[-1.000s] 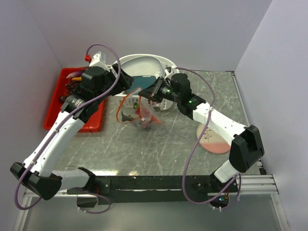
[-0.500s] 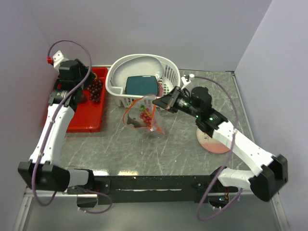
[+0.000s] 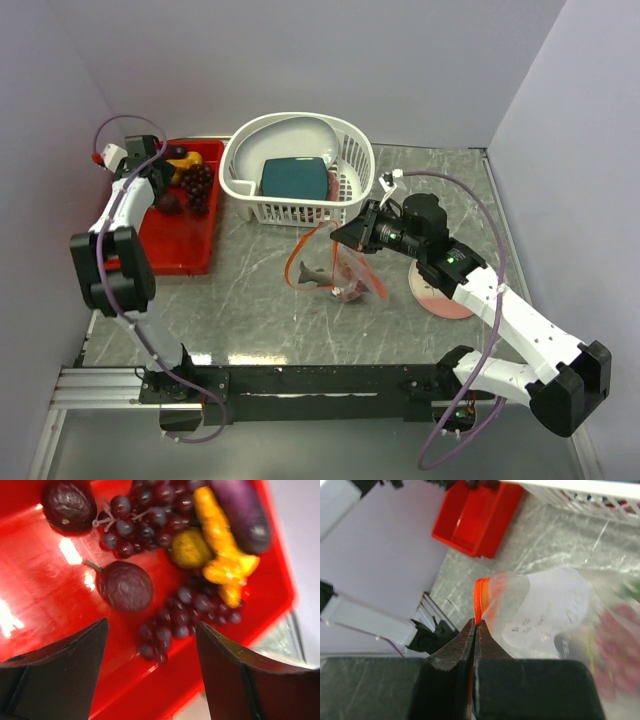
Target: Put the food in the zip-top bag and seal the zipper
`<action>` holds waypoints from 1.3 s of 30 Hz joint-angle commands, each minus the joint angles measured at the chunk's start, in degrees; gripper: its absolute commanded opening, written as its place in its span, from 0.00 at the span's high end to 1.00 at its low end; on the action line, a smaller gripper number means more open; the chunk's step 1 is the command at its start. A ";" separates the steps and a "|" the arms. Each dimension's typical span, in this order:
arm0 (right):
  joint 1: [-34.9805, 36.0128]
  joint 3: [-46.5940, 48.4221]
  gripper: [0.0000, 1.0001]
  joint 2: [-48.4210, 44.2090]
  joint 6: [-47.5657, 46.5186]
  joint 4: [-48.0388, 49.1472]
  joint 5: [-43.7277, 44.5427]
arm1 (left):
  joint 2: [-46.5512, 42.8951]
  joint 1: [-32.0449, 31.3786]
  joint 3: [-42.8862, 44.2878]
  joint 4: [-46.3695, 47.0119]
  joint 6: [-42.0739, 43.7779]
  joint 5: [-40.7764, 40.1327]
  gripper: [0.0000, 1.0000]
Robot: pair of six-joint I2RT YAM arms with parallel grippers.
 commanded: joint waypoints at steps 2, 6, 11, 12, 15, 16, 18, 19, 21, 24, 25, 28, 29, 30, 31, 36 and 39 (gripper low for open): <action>-0.23 0.67 1.00 -0.11 -1.73 2.98 -3.35 | 7.72 0.02 7.31 0.48 -4.71 -1.36 0.22; -0.23 0.32 1.00 -0.19 -1.55 3.59 -4.40 | 11.60 0.54 10.03 -1.10 -6.73 -3.47 0.21; -0.23 0.14 1.00 0.60 -1.20 4.12 -5.55 | 13.37 0.55 9.51 -2.15 -9.54 -4.79 0.20; -0.23 0.14 1.00 0.68 -1.20 4.12 -5.55 | 14.15 0.46 9.59 -2.42 -10.16 -5.05 0.20; -0.23 0.14 1.00 0.77 -1.20 4.21 -5.46 | 15.56 0.55 9.33 -2.95 -10.86 -5.14 0.21; -0.31 0.14 1.00 0.86 -1.20 4.12 -5.46 | 15.74 0.46 8.98 -2.51 -10.78 -4.79 0.21; -0.23 0.23 1.00 0.95 -1.29 4.12 -5.46 | 16.53 0.55 8.80 -2.07 -10.86 -4.35 0.22; -0.23 0.14 1.00 1.12 -1.20 4.21 -5.46 | 16.71 0.55 8.89 -1.98 -10.78 -4.18 0.23; -0.23 0.23 1.00 1.21 -1.11 4.30 -5.46 | 17.58 0.63 9.15 -2.68 -10.95 -4.17 0.23; -0.31 0.14 1.00 1.48 -1.29 4.30 -5.29 | 17.59 0.63 8.46 -2.07 -10.87 -4.70 0.26; -0.23 0.06 1.00 1.48 -1.20 4.30 -5.02 | 17.59 0.63 8.37 -1.89 -10.69 -4.79 0.29; -0.23 -0.03 1.00 1.48 -1.38 4.12 -4.76 | 17.06 0.63 8.36 -1.37 -9.11 -5.23 0.44; -0.23 -0.03 1.00 1.48 -1.38 4.21 -4.58 | 16.71 0.72 8.54 -1.37 -8.50 -4.97 0.49; -0.23 -0.03 1.00 1.56 -1.46 4.21 -4.49 | 16.53 0.64 8.89 -1.63 -7.27 -5.05 0.54; -0.23 0.14 1.00 1.56 -1.55 3.86 -4.32 | 16.10 0.63 8.89 -1.80 -6.74 -4.97 0.58; -0.23 0.41 1.00 1.12 -2.17 3.24 -2.91 | 9.25 0.37 4.60 -0.05 -0.95 -2.25 0.71; -0.23 1.02 1.00 1.04 -2.43 2.98 -2.21 | 2.84 -0.50 0.65 1.36 2.74 -0.06 0.74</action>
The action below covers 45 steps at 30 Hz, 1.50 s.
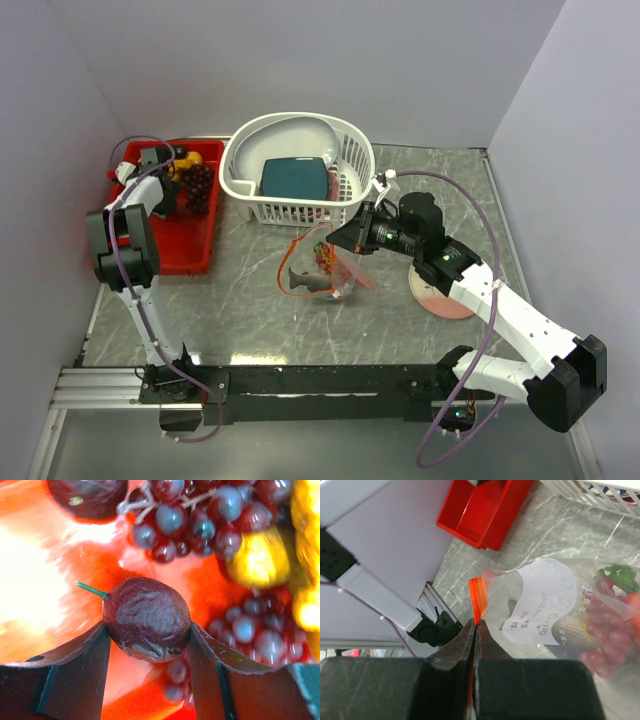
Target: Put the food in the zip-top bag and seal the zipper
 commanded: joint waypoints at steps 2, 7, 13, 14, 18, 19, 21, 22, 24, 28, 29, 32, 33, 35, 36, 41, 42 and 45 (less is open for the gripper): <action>-0.23 1.13 1.00 -0.32 -1.19 1.84 1.57 | -16.08 -1.73 -4.81 2.39 8.33 3.91 0.75; -0.23 2.36 1.00 1.35 -0.75 1.93 2.10 | -26.47 -8.32 -9.73 0.10 15.28 10.31 0.72; -0.23 5.17 1.00 4.69 -0.22 1.41 4.81 | -41.14 -21.58 -16.15 -1.39 17.48 15.96 0.72; -0.31 5.70 1.00 5.04 -0.22 1.23 5.61 | -43.68 -23.60 -16.77 -1.92 17.48 16.05 0.72; -0.23 8.94 1.00 8.37 0.22 1.40 7.28 | -46.96 -34.42 -17.48 -3.67 16.52 18.51 0.73; -0.31 9.48 1.00 8.99 0.48 1.58 7.46 | -47.48 -35.91 -17.56 -3.85 16.34 18.60 0.73; -0.23 11.05 1.00 10.57 0.57 1.40 8.34 | -49.07 -39.16 -18.27 -3.77 15.47 19.56 0.73; -0.23 11.50 1.00 11.10 0.57 1.49 8.60 | -49.59 -40.05 -18.44 -3.77 15.20 19.91 0.73; -0.23 12.72 1.00 12.68 0.57 1.23 9.13 | -50.65 -42.51 -19.23 -3.07 14.23 21.14 0.72; -0.40 14.22 1.00 14.62 1.45 1.49 8.78 | -50.57 -45.59 -20.73 -1.40 13.00 22.82 0.72; -0.31 14.40 1.00 14.80 1.62 1.58 8.69 | -50.30 -46.20 -21.34 -1.22 12.83 23.25 0.72; -0.23 15.02 1.00 14.80 1.72 1.40 9.31 | -49.25 -46.91 -22.57 0.01 12.65 23.87 0.72; -0.31 15.45 1.00 14.63 1.63 0.79 9.57 | -48.99 -46.91 -22.92 0.45 12.65 24.13 0.72; -0.23 15.81 1.00 14.45 1.19 0.35 10.27 | -48.02 -47.09 -23.71 2.20 12.91 25.63 0.64; -0.23 16.07 1.00 14.28 1.10 0.00 10.54 | -47.67 -47.09 -23.63 2.47 12.91 26.15 0.57; -0.23 16.51 1.00 13.57 0.75 -0.71 11.07 | -45.82 -47.18 -23.10 4.49 13.61 28.53 0.25; -0.23 16.60 1.00 13.48 0.66 -0.88 10.98 | -45.73 -47.18 -23.01 4.58 13.61 28.71 0.21; -0.23 16.51 1.00 13.40 0.57 -1.06 11.15 | -45.29 -47.18 -22.22 4.41 13.79 28.62 0.06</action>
